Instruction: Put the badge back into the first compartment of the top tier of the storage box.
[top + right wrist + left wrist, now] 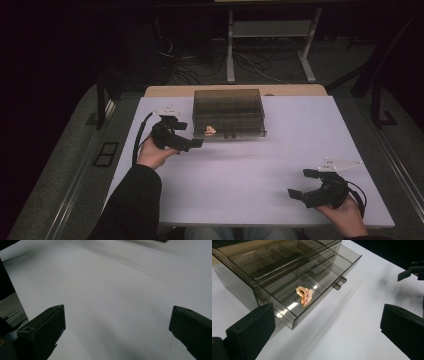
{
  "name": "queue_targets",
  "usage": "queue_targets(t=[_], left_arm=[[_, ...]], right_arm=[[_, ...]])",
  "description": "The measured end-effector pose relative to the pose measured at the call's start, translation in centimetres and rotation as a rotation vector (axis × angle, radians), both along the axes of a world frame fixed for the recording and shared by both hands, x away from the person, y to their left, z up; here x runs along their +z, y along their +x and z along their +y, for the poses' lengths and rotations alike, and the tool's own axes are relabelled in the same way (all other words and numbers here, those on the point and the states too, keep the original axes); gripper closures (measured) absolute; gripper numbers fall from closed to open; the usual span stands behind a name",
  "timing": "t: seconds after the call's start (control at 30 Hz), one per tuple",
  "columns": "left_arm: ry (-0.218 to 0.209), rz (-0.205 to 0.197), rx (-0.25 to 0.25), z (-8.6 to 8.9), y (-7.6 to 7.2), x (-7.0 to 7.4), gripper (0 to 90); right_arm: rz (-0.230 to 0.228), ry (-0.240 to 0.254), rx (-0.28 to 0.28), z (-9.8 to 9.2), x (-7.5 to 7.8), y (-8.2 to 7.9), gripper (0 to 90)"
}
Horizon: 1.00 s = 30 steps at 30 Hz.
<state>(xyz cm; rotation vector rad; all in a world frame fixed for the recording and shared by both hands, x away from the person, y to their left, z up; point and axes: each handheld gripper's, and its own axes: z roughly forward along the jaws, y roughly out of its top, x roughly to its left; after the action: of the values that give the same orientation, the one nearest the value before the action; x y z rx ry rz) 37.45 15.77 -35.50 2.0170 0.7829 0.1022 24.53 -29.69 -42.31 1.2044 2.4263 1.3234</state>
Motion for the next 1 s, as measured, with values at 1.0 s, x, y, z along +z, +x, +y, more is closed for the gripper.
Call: queue_targets(t=[1.0], left_arm=[[-0.045,0.002,-0.015,0.9,-3.8,-2.2,0.0]], right_arm=[[0.007,-0.008,0.006,0.3,-0.2,0.1,0.1]])
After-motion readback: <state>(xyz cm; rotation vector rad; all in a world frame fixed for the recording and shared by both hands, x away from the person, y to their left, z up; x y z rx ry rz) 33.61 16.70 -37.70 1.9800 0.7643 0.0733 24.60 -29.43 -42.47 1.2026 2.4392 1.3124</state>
